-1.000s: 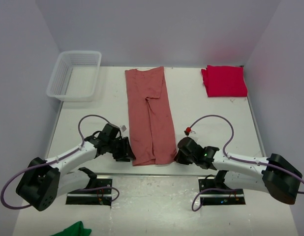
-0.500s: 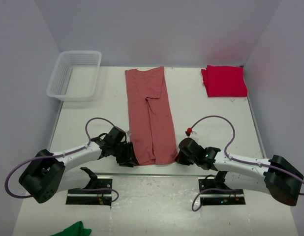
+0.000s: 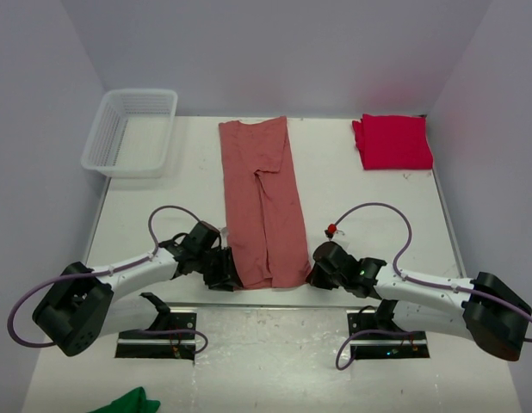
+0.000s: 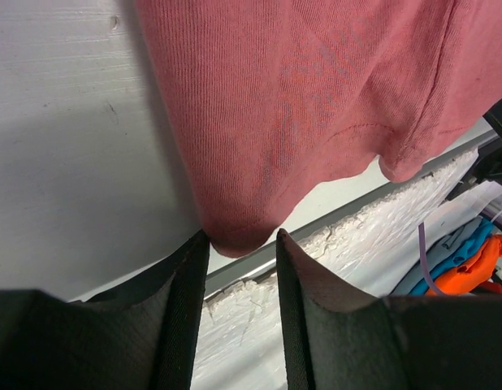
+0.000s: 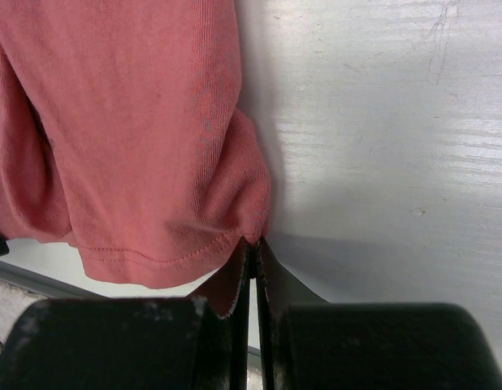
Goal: Fold and stack the t-shirts
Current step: Grab the bottom of the folded rectangular tshirt with both arms
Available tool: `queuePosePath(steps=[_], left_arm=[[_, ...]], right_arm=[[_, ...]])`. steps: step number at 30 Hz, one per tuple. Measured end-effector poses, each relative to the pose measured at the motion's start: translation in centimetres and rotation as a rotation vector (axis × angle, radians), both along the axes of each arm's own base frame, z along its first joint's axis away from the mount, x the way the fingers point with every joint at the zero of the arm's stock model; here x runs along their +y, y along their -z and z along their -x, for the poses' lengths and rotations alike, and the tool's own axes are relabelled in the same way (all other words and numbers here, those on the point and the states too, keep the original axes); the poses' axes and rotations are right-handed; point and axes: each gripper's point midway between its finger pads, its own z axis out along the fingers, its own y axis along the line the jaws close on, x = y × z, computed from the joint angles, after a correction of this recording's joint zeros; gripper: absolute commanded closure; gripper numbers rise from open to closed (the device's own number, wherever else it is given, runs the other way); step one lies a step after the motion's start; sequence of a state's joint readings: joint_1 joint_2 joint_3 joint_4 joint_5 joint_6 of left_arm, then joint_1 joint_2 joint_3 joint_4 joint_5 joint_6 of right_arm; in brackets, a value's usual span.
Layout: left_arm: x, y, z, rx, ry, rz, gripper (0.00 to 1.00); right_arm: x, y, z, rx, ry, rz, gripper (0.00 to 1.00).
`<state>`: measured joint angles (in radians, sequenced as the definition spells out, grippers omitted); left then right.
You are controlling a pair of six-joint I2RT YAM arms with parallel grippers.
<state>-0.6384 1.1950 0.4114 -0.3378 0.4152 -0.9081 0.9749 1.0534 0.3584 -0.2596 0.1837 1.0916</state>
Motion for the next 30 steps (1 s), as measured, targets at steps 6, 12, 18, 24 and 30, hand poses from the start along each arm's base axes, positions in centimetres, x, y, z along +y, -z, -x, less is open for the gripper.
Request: queuePosePath(steps=[6, 12, 18, 24, 30], left_arm=[[0.1, 0.1, -0.2, -0.003, -0.019, -0.013, 0.77], [0.2, 0.8, -0.4, 0.008, -0.034, -0.032, 1.00], [0.1, 0.7, -0.4, 0.004, -0.037, -0.023, 1.00], [0.7, 0.0, -0.3, -0.019, -0.066, -0.029, 1.00], [1.2, -0.8, 0.2, -0.026, -0.090, -0.024, 1.00]], right_arm=[[0.0, 0.0, 0.0, 0.000, 0.000, -0.001, 1.00], [-0.1, 0.0, 0.1, -0.001, 0.000, -0.002, 1.00], [-0.2, 0.0, 0.1, 0.000, 0.001, 0.000, 1.00], [-0.4, 0.0, 0.6, 0.010, 0.008, 0.026, 1.00], [-0.5, 0.0, 1.1, 0.026, 0.006, 0.063, 1.00]])
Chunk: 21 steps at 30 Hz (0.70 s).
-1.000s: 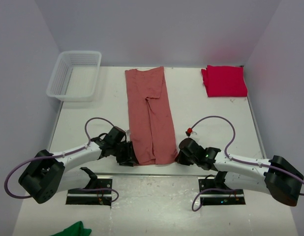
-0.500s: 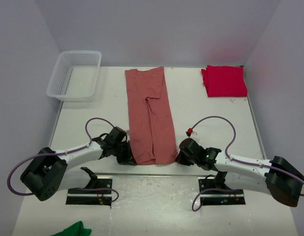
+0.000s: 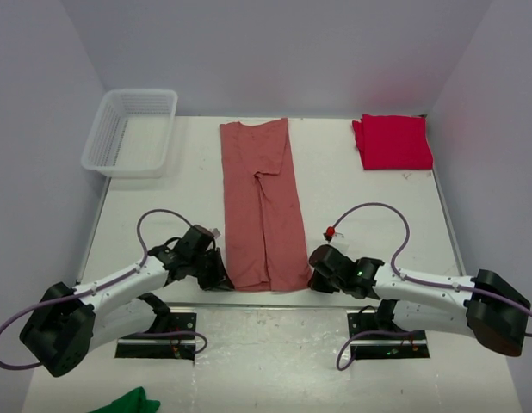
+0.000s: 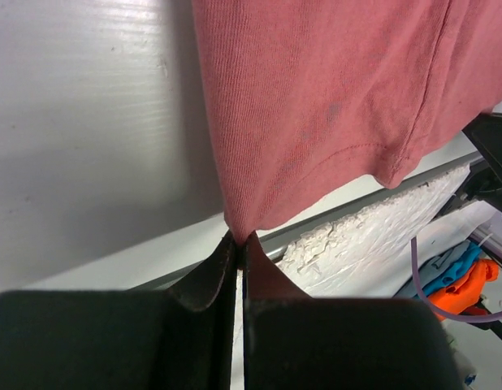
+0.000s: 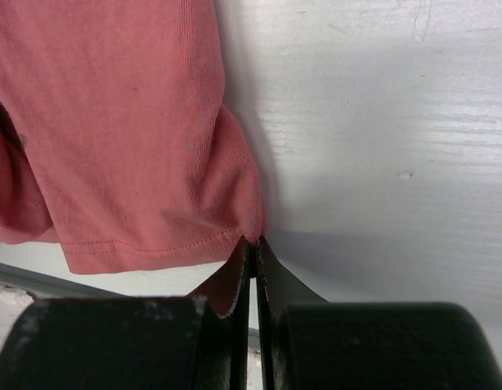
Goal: Fold and stack the t-shirts
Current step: Grab the bottom of the folded rectangular tshirt with both arms
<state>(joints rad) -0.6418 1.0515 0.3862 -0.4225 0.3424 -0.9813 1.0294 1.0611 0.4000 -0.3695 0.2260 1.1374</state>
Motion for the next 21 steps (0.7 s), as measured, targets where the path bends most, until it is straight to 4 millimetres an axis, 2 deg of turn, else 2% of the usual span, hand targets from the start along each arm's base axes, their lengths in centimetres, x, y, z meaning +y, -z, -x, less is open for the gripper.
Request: queuePosePath(steps=[11, 21], left_arm=[[1.1, -0.1, 1.5, 0.015, -0.007, -0.009, 1.00], [1.7, -1.3, 2.3, -0.003, -0.020, 0.013, 1.00]], right_arm=[[1.0, -0.4, 2.4, 0.032, -0.071, 0.018, 1.00], [2.1, -1.1, 4.3, 0.037, -0.120, 0.063, 1.00]])
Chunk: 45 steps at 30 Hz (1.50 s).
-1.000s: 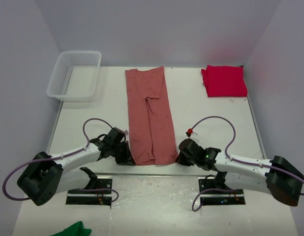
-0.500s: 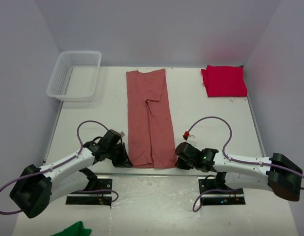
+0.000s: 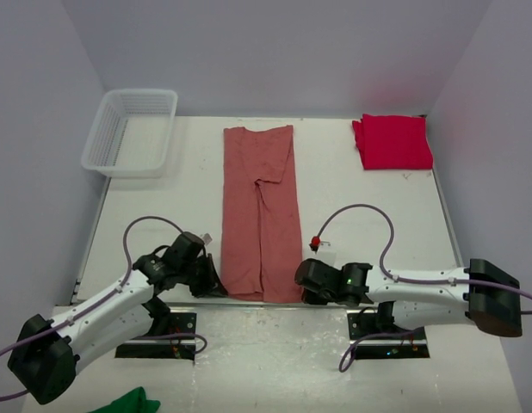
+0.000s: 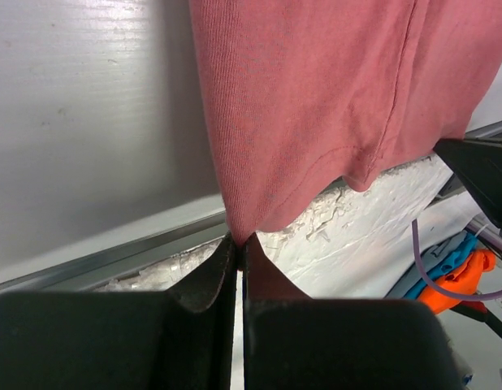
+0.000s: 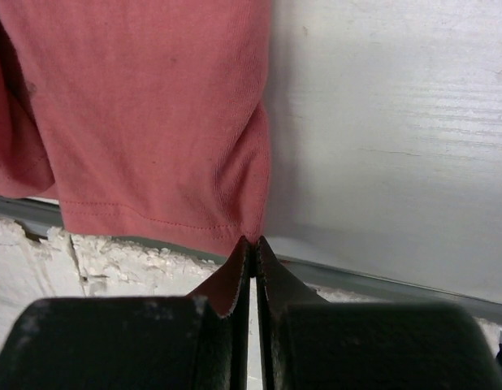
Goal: Fold and stack the t-shirts
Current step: Grab the bottom of the folded rectangular tshirt with both arms, then fold the folded rectangular tshirt in 1/3 of the way
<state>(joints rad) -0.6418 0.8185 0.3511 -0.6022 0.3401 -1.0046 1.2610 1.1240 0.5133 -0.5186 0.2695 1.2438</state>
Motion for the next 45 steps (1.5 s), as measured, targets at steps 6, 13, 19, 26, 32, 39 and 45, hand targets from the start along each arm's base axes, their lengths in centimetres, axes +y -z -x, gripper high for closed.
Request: queuePosePath(steps=[6, 13, 19, 26, 32, 39, 45], left_arm=[[0.5, -1.0, -0.6, -0.028, -0.015, -0.037, 1.00], [-0.6, -6.3, -6.1, -0.214, -0.039, -0.079, 1.00], [-2.4, -10.6, -12.2, -0.350, -0.062, -0.115, 1.00], [-1.2, -10.5, -20.0, -0.390, -0.165, -0.160, 1.00], [0.4, -7.6, -24.3, -0.335, -0.213, -0.204, 1.00], [0.6, -5.3, -29.2, -0.313, -0.234, -0.200, 1.00], [-0.2, -2.9, -33.5, -0.310, -0.217, -0.185, 1.00]], right_arm=[[0.3, -1.8, -0.7, -0.042, -0.004, 0.024, 1.00], [1.7, -6.5, -5.2, -0.146, -0.009, 0.040, 1.00], [1.6, -10.1, -11.7, -0.233, 0.006, 0.082, 1.00], [1.9, -12.7, -19.5, -0.276, -0.019, 0.136, 1.00], [2.8, -10.6, -26.0, -0.225, -0.064, 0.174, 1.00], [2.9, -7.5, -31.1, -0.151, -0.096, 0.181, 1.00], [2.8, -6.3, -34.2, -0.125, -0.108, 0.160, 1.00]])
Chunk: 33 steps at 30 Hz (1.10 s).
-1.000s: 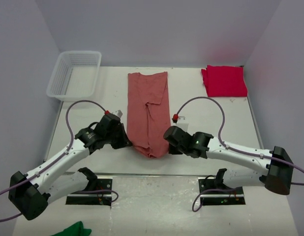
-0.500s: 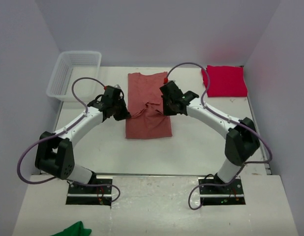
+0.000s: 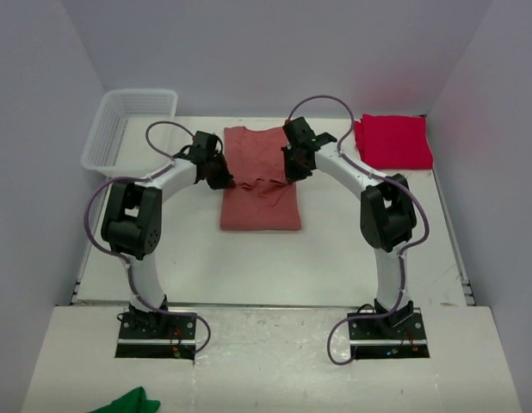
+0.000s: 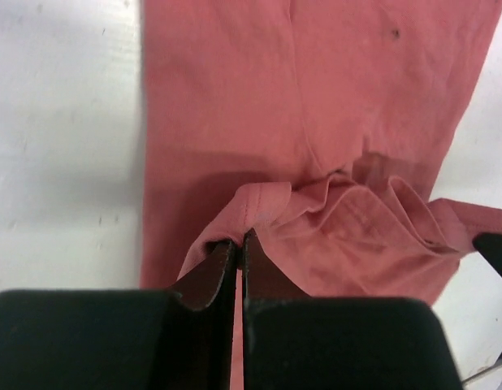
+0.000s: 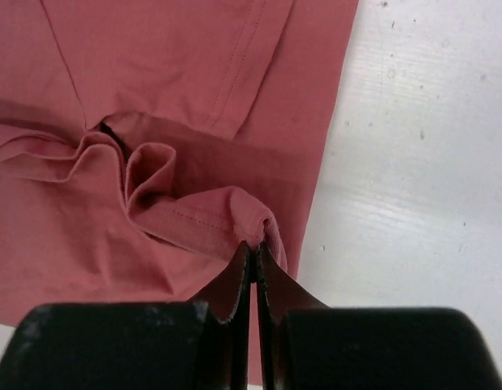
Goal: Fold and stack the t-shirts
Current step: Fold the folded rectangular tshirt in 1/3 of the way
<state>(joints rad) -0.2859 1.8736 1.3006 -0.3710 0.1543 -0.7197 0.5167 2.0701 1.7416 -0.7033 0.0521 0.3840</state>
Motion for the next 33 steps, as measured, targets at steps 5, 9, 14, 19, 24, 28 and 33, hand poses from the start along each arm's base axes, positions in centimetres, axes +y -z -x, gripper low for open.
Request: queuePosePath(steps=[5, 9, 14, 19, 24, 28, 33], left_arm=[[-0.6, 2.6, -2.4, 0.006, 0.041, -0.007, 0.90], [-0.3, 2.7, -4.0, -0.036, 0.079, -0.060, 0.47], [1.3, -1.9, -5.7, -0.206, 0.056, -0.152, 0.18], [2.1, -13.6, -4.9, -0.486, -0.021, -0.173, 0.19], [-0.1, -22.2, -2.6, -0.677, 0.008, -0.048, 0.52], [-2.2, -17.9, -1.7, -0.594, 0.090, 0.044, 1.00], [-4.0, -5.1, 3.0, -0.279, 0.200, 0.128, 1.00]], right_arm=[[-0.1, 0.9, -2.2, 0.014, -0.013, -0.014, 0.92], [-0.5, 1.8, -3.1, 0.017, -0.031, 0.001, 0.43], [-1.6, 1.6, -4.3, -0.040, -0.055, 0.072, 0.08], [-2.1, -2.1, -5.7, -0.129, -0.054, 0.100, 0.04], [-1.9, -7.6, -5.1, -0.213, -0.049, 0.036, 0.04], [-1.7, -8.8, -3.0, -0.202, -0.059, -0.031, 1.00], [-0.5, -4.3, 2.2, -0.027, -0.102, -0.160, 1.00]])
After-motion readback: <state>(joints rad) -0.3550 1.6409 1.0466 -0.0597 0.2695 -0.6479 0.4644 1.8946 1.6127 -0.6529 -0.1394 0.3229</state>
